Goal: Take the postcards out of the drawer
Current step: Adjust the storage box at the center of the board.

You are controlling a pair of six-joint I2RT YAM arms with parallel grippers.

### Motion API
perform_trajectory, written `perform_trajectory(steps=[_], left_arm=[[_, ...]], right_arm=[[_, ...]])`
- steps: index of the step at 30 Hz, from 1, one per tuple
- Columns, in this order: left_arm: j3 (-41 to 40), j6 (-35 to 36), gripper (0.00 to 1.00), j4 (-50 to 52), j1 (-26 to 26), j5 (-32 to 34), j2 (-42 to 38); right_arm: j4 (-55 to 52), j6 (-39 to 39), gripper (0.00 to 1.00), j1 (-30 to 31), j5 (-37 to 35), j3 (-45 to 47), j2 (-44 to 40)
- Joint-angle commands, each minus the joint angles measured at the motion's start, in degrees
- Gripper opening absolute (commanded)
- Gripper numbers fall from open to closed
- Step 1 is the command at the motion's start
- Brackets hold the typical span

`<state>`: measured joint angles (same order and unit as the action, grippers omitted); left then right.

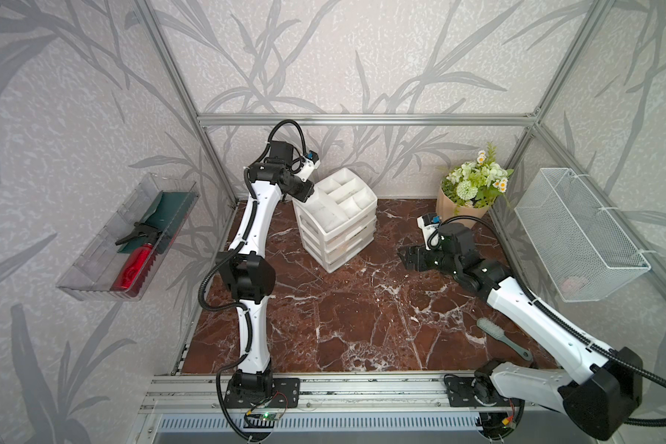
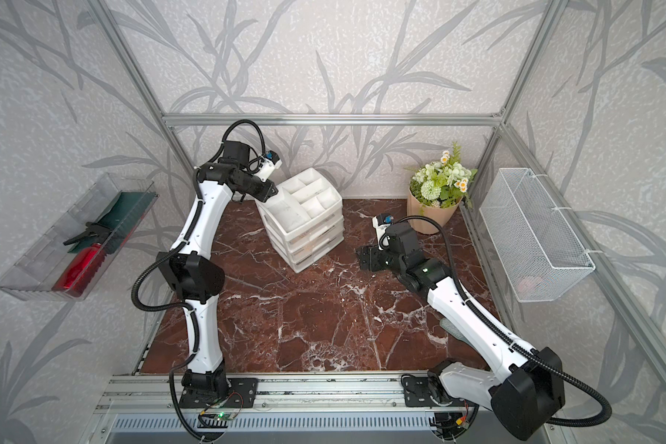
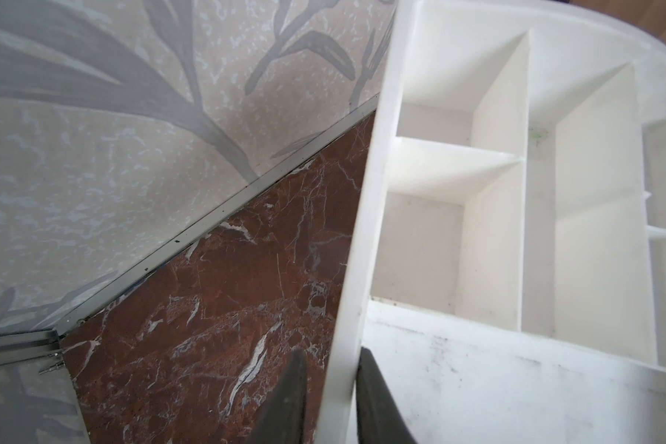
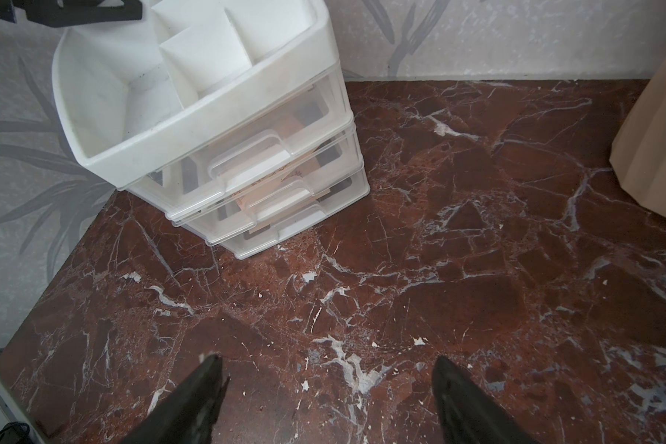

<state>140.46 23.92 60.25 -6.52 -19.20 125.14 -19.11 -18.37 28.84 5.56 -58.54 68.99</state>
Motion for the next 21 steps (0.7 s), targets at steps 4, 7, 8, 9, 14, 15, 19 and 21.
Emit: perform_trajectory(steps=[4, 7, 8, 9, 14, 15, 19, 21], left_arm=[[-5.2, -5.5, 0.18, 7.7, -0.5, 0.1, -2.0], [-8.8, -9.1, 0.16, 7.1, -0.8, 1.5, -4.2], [-10.0, -9.9, 0.16, 7.1, -1.1, 1.9, -4.9], [-11.3, -11.1, 0.16, 7.2, -1.4, 2.5, -5.6], [-17.7, -14.4, 0.15, 8.3, -2.4, 4.7, -9.2], [-19.4, -15.2, 0.14, 8.2, -2.6, 5.5, -10.1], [-26.4, -17.8, 0.12, 6.6, -3.1, 6.6, -14.0], [-30.5, -18.9, 0.11, 4.3, -3.5, 7.6, -16.8]], right_arm=[[4.7, -3.5, 0.85, 0.3, 4.2, -3.8, 4.0], [6.1, -5.3, 0.84, 0.2, 7.1, -5.4, 7.1], [6.7, -5.9, 0.84, 0.2, 8.3, -6.0, 8.2], [7.1, -6.3, 0.84, 0.2, 9.3, -6.8, 9.2], [8.7, -8.0, 0.83, 0.0, 12.8, -9.8, 13.4], [9.1, -8.4, 0.83, -0.1, 13.8, -10.5, 14.2], [11.6, -10.4, 0.82, -0.8, 19.0, -12.1, 17.1], [12.4, -11.0, 0.8, -0.9, 20.6, -12.9, 18.7]])
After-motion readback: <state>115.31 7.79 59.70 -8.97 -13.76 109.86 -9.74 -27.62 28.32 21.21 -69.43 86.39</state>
